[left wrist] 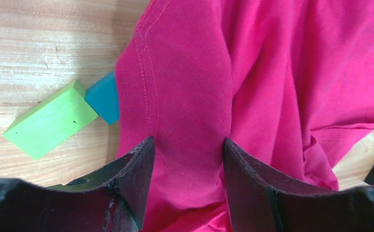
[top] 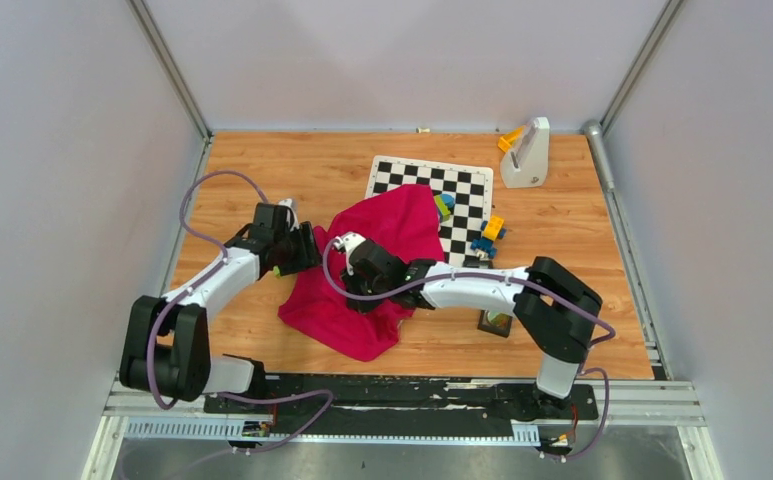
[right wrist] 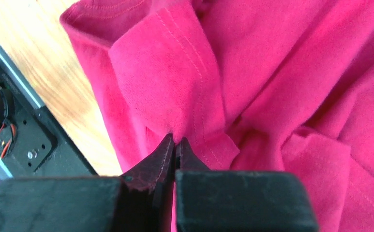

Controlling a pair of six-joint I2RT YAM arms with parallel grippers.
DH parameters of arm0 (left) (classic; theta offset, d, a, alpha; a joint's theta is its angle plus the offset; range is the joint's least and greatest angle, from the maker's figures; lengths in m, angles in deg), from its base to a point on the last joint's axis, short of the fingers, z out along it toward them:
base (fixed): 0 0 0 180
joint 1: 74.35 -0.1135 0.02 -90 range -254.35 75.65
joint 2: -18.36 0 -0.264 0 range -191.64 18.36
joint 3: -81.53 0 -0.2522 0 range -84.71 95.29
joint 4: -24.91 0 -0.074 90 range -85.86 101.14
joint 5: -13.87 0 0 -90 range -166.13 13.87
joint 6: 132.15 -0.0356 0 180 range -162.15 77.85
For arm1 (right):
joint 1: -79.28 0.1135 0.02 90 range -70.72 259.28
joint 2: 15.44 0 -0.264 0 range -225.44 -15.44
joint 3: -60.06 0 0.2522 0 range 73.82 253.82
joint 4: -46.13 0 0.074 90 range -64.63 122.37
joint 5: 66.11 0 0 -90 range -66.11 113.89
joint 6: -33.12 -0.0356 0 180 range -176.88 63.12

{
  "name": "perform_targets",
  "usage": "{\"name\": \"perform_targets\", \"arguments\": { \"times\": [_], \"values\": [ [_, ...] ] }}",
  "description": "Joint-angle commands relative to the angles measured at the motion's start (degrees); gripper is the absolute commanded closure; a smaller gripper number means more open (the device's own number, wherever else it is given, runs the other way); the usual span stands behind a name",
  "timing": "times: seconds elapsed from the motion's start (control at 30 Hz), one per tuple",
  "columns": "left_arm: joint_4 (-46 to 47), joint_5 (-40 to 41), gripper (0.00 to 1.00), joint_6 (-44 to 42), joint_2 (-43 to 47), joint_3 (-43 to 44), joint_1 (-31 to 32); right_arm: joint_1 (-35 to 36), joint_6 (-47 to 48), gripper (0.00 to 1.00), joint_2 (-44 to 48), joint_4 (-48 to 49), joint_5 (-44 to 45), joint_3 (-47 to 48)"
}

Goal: Remove the brooch from the garment

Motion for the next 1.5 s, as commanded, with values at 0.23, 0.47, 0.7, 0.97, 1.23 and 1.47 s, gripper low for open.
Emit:
{"name": "perform_targets", "arguments": {
  "times": [0.23,0.47,0.7,0.97,1.23,1.47],
  "values": [
    [4.44,-4.62,0.82,-1.4,-6.61,2.65,-0.73,4.64,-1.49,1.0,16.87,2.88,2.26,-13.82],
    [-3.17,1.59,1.0,-2.26,3.25,5.71,-0.8,7.67,-7.82,1.0,33.23,9.05,-15.57,-30.63],
    [-9.39,9.15,1.0,0.17,12.45,5.52,-0.83,15.52,-7.42,0.96,29.84,8.19,-25.33,-28.88],
    [-13.24,11.87,1.0,0.64,14.13,17.49,-0.91,7.98,-5.18,1.0,34.37,-8.75,-7.56,-13.07],
    [-22.18,13.67,1.0,-1.58,1.04,55.25,-0.96,-19.38,-2.43,1.0,40.25,-18.32,-3.96,11.93],
    [-28.22,18.77,1.0,-3.37,-8.09,82.96,-1.0,-30.21,1.26,1.0,30.18,-27.22,-3.42,45.37]
  ]
}}
